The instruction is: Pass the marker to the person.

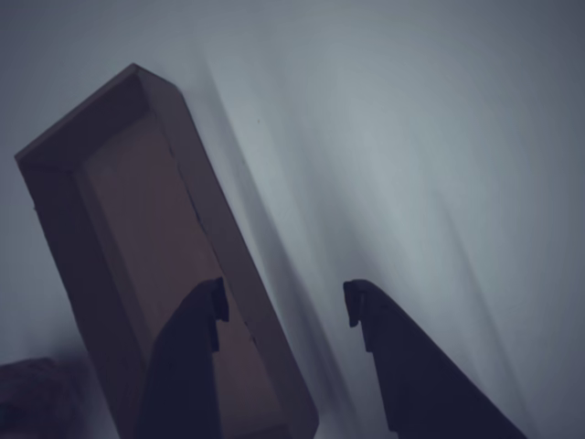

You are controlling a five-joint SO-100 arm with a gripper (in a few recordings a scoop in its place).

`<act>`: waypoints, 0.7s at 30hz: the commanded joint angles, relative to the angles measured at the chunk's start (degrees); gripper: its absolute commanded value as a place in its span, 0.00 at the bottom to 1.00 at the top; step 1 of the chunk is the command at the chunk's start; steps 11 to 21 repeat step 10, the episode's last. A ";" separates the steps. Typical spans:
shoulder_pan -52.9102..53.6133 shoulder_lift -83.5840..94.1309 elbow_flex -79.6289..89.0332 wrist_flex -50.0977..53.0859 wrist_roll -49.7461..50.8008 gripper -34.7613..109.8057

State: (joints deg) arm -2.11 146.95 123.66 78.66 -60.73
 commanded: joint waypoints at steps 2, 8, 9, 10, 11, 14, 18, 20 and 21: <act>-0.26 1.14 -0.44 -0.97 -0.09 0.43; -0.26 1.23 -0.09 -1.49 -0.09 0.43; -0.26 1.23 -0.09 -1.49 0.00 0.43; -0.26 1.23 -0.09 -1.58 0.00 0.43; -0.26 1.23 -0.09 -1.58 0.00 0.43; -0.26 1.23 -0.09 -1.58 0.00 0.43; -0.26 1.23 -0.09 -1.58 0.00 0.43; -0.26 1.23 -0.09 -1.58 0.00 0.43; -0.26 1.23 -0.09 -1.58 0.00 0.43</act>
